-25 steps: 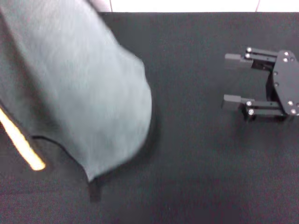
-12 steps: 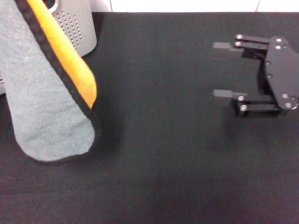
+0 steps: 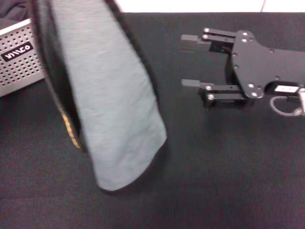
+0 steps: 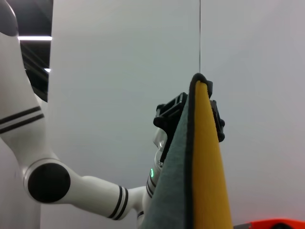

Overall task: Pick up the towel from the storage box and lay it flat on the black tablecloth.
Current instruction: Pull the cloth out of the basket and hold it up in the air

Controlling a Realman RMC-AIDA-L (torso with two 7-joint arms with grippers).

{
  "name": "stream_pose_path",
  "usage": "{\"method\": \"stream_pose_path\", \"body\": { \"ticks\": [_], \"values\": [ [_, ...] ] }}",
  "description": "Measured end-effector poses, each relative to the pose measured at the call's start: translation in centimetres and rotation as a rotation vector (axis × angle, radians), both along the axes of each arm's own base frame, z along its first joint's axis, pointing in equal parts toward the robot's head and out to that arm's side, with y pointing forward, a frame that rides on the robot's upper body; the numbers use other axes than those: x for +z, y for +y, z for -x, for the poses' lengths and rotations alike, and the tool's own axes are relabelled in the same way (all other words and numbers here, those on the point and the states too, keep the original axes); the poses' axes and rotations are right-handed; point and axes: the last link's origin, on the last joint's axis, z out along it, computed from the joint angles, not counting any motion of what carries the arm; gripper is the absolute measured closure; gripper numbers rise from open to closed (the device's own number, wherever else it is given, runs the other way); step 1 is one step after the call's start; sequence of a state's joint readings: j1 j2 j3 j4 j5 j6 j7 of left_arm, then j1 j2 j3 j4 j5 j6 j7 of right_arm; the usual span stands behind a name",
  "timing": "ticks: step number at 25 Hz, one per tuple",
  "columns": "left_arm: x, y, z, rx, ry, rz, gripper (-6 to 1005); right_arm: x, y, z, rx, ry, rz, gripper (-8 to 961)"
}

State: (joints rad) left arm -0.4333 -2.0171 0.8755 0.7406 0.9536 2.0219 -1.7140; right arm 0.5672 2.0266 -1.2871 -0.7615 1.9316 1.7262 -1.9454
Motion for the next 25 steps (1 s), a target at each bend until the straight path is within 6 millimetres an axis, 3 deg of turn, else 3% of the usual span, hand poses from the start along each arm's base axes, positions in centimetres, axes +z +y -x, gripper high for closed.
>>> {"method": "stream_pose_path", "body": {
  "ticks": [11, 25],
  "values": [
    [-1.7, 0.7, -2.0, -0.085, 0.035, 0.042, 988, -2.4, 1.1, 0.9, -0.001, -0.055, 0.067, 230],
    [-1.9, 0.6, -2.0, -0.100, 0.062, 0.056, 989, -2.4, 1.0, 0.7, -0.009, -0.062, 0.067, 231]
  ]
}}
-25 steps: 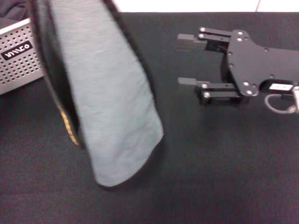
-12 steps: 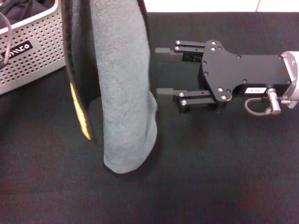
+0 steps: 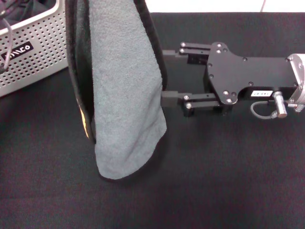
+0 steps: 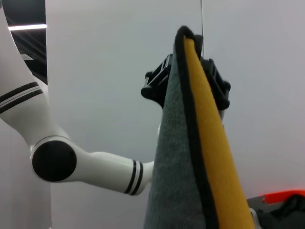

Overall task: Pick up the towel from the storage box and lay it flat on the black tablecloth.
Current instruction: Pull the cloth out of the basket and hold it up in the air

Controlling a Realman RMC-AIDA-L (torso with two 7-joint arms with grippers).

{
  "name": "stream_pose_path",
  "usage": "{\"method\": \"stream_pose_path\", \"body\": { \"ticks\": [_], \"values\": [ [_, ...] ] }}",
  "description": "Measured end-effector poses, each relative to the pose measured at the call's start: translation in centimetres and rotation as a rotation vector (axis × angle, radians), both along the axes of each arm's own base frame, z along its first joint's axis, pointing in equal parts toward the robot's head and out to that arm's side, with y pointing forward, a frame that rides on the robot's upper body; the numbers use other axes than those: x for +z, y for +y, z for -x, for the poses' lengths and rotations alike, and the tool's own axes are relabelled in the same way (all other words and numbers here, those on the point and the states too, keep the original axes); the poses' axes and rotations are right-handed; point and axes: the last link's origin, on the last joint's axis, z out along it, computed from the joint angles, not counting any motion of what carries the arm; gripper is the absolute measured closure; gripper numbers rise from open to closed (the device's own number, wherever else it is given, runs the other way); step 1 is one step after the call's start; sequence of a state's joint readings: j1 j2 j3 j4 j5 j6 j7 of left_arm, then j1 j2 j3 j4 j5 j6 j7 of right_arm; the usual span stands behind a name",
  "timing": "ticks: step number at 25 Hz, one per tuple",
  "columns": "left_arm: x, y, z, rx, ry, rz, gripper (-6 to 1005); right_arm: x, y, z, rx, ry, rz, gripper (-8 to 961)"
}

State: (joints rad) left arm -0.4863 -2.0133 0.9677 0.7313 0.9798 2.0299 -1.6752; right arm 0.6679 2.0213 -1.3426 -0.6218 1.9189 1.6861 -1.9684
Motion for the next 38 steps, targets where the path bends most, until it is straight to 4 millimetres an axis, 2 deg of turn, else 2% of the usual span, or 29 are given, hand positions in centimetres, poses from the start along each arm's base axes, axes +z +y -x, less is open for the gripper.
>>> {"method": "stream_pose_path", "body": {
  "ticks": [10, 20, 30, 38],
  "values": [
    [0.5, 0.0, -0.6, -0.032, -0.001, -0.023, 989, -1.8, -1.0, -0.1, 0.033, -0.072, 0.066, 230],
    [2.0, -0.3, 0.3, -0.004, -0.028, -0.077, 988, -1.6, -2.4, -1.7, 0.024, -0.094, 0.097, 280],
    [2.2, -0.4, 0.4, 0.001, -0.036, -0.090, 987, -1.8, -2.6, -1.9, 0.044, -0.125, 0.094, 297],
    [2.1, -0.4, 0.4, 0.001, -0.040, -0.090, 987, -2.1, -2.1, -1.7, 0.035, -0.133, 0.059, 595]
  ]
}}
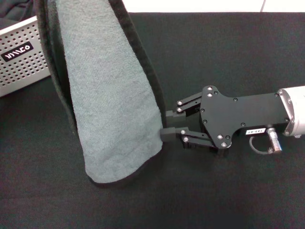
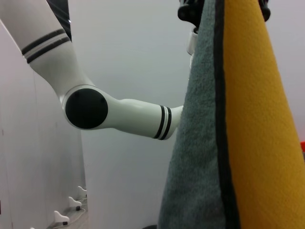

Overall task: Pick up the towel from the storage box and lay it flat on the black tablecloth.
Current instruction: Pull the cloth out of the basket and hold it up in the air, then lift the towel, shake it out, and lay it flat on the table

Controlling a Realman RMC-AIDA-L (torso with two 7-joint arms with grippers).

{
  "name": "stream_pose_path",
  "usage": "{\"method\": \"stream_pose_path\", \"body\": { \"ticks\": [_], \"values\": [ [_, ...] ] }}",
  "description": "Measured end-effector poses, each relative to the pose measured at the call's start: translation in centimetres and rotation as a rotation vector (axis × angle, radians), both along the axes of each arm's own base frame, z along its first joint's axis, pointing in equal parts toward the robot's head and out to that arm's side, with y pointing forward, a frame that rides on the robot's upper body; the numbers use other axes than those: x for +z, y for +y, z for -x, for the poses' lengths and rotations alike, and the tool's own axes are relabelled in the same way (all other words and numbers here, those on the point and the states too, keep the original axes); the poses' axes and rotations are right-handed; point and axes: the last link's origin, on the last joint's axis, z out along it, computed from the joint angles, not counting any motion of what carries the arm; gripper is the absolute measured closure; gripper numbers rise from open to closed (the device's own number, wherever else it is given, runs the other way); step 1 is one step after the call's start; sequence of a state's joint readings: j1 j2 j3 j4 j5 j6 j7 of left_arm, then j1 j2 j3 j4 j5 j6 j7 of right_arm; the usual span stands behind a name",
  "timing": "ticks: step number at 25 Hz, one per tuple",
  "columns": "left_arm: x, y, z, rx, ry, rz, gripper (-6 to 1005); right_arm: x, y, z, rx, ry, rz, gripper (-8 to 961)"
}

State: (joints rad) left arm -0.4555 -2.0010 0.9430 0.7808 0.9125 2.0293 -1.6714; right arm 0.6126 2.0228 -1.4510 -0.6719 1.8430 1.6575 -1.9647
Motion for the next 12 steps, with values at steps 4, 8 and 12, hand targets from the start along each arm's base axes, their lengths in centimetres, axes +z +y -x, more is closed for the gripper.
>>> {"method": "stream_pose_path", "body": {
  "ticks": [4, 8, 12],
  "values": [
    [-0.01, 0.00, 0.00, 0.000, 0.000, -0.001, 987, -0.11, 0.03, 0.04, 0.009, 0.000, -0.011, 743],
    [-0.08, 0.01, 0.09, 0.003, 0.000, -0.003, 987, -0.12, 0.02, 0.09, 0.023, 0.001, -0.021, 839],
    [-0.48, -0.22, 0.58, 0.018, 0.019, -0.002, 987, 0.62, 0.00, 0.36, 0.042, 0.005, -0.039, 916]
  ]
}}
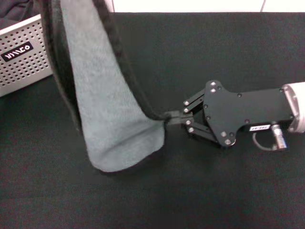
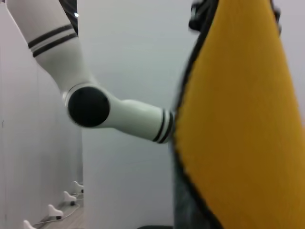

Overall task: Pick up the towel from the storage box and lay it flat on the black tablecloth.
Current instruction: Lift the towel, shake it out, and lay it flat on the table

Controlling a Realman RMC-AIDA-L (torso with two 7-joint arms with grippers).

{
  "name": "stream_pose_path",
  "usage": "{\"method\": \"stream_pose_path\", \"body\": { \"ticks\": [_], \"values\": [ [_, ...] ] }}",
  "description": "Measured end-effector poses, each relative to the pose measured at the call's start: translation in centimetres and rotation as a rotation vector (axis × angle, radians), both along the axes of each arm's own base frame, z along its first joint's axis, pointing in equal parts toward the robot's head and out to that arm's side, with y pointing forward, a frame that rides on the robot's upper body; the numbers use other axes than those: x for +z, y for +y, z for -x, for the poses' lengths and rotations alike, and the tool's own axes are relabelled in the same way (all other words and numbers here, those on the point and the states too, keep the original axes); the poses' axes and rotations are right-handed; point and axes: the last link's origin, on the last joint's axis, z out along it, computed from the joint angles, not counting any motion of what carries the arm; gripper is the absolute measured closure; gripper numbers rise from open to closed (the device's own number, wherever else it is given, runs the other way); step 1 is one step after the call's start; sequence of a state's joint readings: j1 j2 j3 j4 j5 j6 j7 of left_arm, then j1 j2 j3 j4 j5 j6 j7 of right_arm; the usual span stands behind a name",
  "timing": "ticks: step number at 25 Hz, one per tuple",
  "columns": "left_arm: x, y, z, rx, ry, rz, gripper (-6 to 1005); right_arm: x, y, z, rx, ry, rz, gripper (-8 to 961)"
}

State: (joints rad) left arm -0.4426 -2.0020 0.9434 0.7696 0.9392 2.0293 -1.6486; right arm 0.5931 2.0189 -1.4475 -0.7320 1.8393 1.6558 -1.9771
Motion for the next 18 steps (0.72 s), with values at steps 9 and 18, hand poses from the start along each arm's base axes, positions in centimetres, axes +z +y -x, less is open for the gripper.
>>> {"method": "stream_pose_path", "body": {
  "ticks": [9, 18],
  "values": [
    [-1.3, -2.2, 3.3, 0.126, 0.011, 0.011, 987, 5.3, -1.2, 0.6, -0.069, 0.003, -0.071, 942],
    [-1.7, -4.4, 7.2, 0.304, -0.026, 0.071, 986, 9.0, -4.7, 2.6, -0.048, -0.011, -0.092, 941]
  ]
}}
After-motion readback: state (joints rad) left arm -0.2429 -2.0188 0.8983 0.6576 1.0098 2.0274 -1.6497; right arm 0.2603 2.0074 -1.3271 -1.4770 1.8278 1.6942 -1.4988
